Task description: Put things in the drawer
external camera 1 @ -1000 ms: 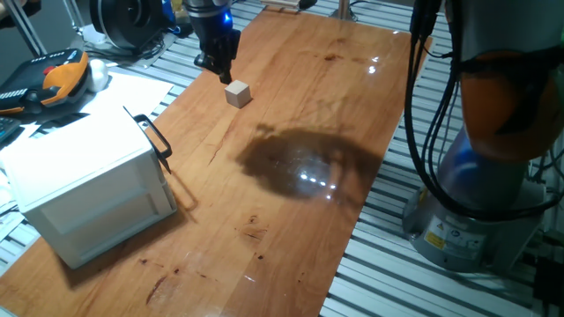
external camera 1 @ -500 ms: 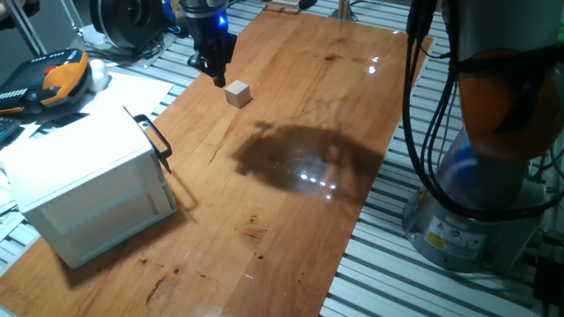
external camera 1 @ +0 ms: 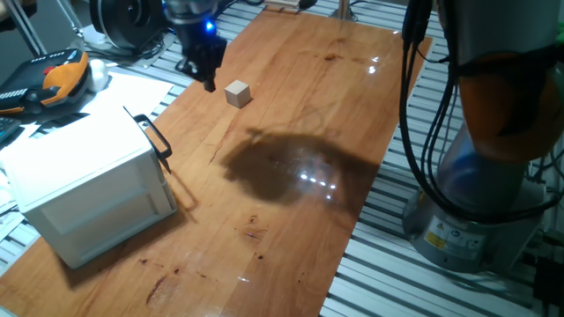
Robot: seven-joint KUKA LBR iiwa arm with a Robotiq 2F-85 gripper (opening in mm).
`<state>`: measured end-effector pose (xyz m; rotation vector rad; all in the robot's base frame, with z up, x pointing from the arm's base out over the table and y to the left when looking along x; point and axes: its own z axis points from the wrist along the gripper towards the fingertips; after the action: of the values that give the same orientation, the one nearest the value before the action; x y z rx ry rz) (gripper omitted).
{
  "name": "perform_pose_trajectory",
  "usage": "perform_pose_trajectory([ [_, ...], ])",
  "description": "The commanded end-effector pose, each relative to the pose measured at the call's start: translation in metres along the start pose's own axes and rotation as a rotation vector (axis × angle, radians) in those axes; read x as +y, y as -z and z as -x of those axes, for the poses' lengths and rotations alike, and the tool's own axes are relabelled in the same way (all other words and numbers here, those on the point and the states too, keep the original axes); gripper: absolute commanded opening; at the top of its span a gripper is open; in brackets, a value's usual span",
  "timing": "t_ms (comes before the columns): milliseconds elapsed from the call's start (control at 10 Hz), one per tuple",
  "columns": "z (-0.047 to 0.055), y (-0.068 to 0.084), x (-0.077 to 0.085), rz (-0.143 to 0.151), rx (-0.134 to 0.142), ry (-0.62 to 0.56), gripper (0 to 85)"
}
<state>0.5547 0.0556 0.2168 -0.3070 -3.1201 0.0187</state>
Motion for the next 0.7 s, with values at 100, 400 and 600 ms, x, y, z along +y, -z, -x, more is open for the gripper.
perform_pose_trajectory([
  [100, -0.003, -0.006, 0.017, 0.031, -0.017, -0.041, 0.0],
  [400, -0.004, -0.012, 0.023, 0.06, -0.018, -0.051, 0.0],
  [600, -0.005, -0.01, 0.022, 0.003, -0.014, -0.02, 0.0],
])
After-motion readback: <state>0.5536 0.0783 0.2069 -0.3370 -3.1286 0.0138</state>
